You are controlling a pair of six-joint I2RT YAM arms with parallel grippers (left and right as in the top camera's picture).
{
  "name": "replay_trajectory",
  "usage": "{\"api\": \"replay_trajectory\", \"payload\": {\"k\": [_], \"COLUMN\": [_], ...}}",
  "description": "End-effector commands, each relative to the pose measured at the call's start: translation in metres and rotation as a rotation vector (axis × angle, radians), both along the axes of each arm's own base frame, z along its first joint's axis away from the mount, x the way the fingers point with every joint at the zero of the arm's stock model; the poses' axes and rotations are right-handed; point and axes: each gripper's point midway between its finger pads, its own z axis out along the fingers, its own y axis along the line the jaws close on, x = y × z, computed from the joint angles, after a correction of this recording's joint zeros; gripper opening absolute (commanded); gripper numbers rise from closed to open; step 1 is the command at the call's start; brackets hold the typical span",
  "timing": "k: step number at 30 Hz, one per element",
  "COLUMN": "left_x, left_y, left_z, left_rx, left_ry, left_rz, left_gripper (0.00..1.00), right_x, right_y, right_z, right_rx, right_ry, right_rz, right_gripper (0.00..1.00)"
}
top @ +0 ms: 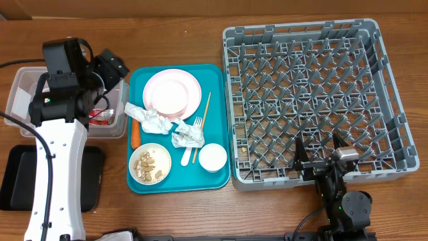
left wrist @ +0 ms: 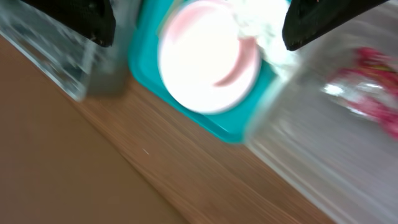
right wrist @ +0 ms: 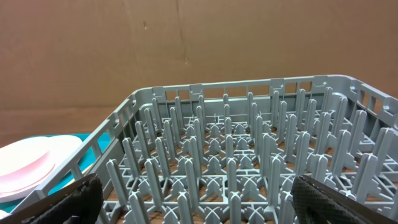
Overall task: Sort waste into correct bins and load items into the dishwasher
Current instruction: 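Reach the left gripper to the crumpled white napkin and grasp it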
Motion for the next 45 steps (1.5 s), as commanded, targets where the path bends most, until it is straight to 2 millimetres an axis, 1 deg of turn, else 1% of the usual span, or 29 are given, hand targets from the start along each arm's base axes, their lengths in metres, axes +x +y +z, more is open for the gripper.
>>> {"api": "replay_trajectory", "payload": {"k": [1, 2, 3, 5, 8, 11, 14, 15, 17, 20, 23, 26, 29, 31, 32, 33, 35, 36, 37, 38, 40, 42, 43, 45], "left_x": [-0.008, -0.011, -0.014, -0.024, -0.05, -0.071, -0.086, -0.091, -0.097, -0.099, -0.093, -0.082, -0.08, -0.08, -0.082, -0.084, -0.084, -0.084, -0.084, -0.084, -0.085, -0.086, -0.088, -0.09], "left_y": [-0.057, -0.065, -0.069, -0.079, -0.096, -0.111, -0.124, -0.127, -0.129, -0.136, -0.142, -0.149, -0.146, -0.147, -0.147, -0.147, -0.15, -0.152, -0.157, -0.159, -0.162, -0.163, -0.164, -0.163], "left_z": [0.01, 0.01, 0.009, 0.002, -0.019, -0.034, -0.042, -0.046, -0.051, -0.055, -0.055, -0.051, -0.052, -0.055, -0.061, -0.073, -0.084, -0.091, -0.109, -0.117, -0.133, -0.148, -0.159, -0.17], "left_rx": [-0.2, -0.228, -0.243, -0.253, -0.175, -0.106, -0.054, -0.019, 0.047, 0.145, 0.199, 0.194, 0.22, 0.198, 0.177, 0.157, 0.159, 0.164, 0.17, 0.172, 0.183, 0.192, 0.2, 0.207], "left_ry": [-0.013, -0.002, 0.007, 0.056, 0.168, 0.265, 0.323, 0.345, 0.367, 0.363, 0.334, 0.281, 0.278, 0.297, 0.328, 0.383, 0.422, 0.441, 0.497, 0.52, 0.569, 0.615, 0.65, 0.687], "left_rz": [-0.245, -0.274, -0.288, -0.315, -0.402, -0.443, -0.477, -0.487, -0.495, -0.512, -0.503, -0.508, -0.512, -0.484, -0.452, -0.414, -0.416, -0.421, -0.427, -0.426, -0.434, -0.438, -0.441, -0.441], "left_gripper": [0.91, 0.91, 0.92, 0.94, 0.95, 0.95, 0.97, 1.0, 1.0, 1.0, 1.0, 1.0, 1.0, 1.0, 1.0, 0.99, 0.95, 0.95, 0.93, 0.92, 0.87, 0.85, 0.82, 0.82], "right_x": [0.001, 0.001, 0.001, 0.001, 0.001, 0.001, 0.001, 0.001, 0.001, 0.001, 0.001, 0.001, 0.001, 0.001, 0.001, 0.001, 0.001, 0.001, 0.001, 0.001, 0.001, 0.001, 0.001, 0.001], "right_y": [-0.003, -0.003, -0.003, -0.003, -0.003, -0.003, -0.003, -0.003, -0.003, -0.003, -0.003, -0.003, -0.003, -0.003, -0.003, -0.003, -0.003, -0.003, -0.003, -0.003, -0.003, -0.003, -0.003, -0.003], "right_z": [-0.002, -0.002, -0.002, -0.001, -0.002, -0.002, -0.002, -0.002, -0.002, -0.001, -0.002, -0.002, -0.002, -0.002, -0.001, -0.002, -0.002, -0.002, -0.001, -0.002, -0.001, -0.002, -0.002, -0.001], "right_rx": [0.0, 0.0, 0.0, -0.001, 0.0, 0.0, 0.0, 0.0, -0.001, 0.0, 0.0, 0.0, 0.0, 0.0, -0.001, 0.0, -0.001, 0.0, 0.0, 0.0, 0.0, 0.0, 0.0, -0.001], "right_ry": [-0.005, -0.005, -0.005, -0.005, -0.005, -0.005, -0.005, -0.005, -0.005, -0.005, -0.005, -0.005, -0.005, -0.005, -0.005, -0.005, -0.005, -0.005, -0.005, -0.005, -0.005, -0.005, -0.005, -0.005], "right_rz": [-0.015, -0.015, -0.015, -0.015, -0.015, -0.015, -0.015, -0.015, -0.015, -0.015, -0.015, -0.015, -0.015, -0.015, -0.015, -0.015, -0.015, -0.015, -0.015, -0.015, -0.015, -0.015, -0.015, -0.015], "right_gripper": [1.0, 1.0, 1.0, 1.0, 1.0, 1.0, 1.0, 1.0, 1.0, 1.0, 1.0, 1.0, 1.0, 1.0, 1.0, 1.0, 1.0, 1.0, 1.0, 1.0, 1.0, 1.0, 1.0, 1.0]}}
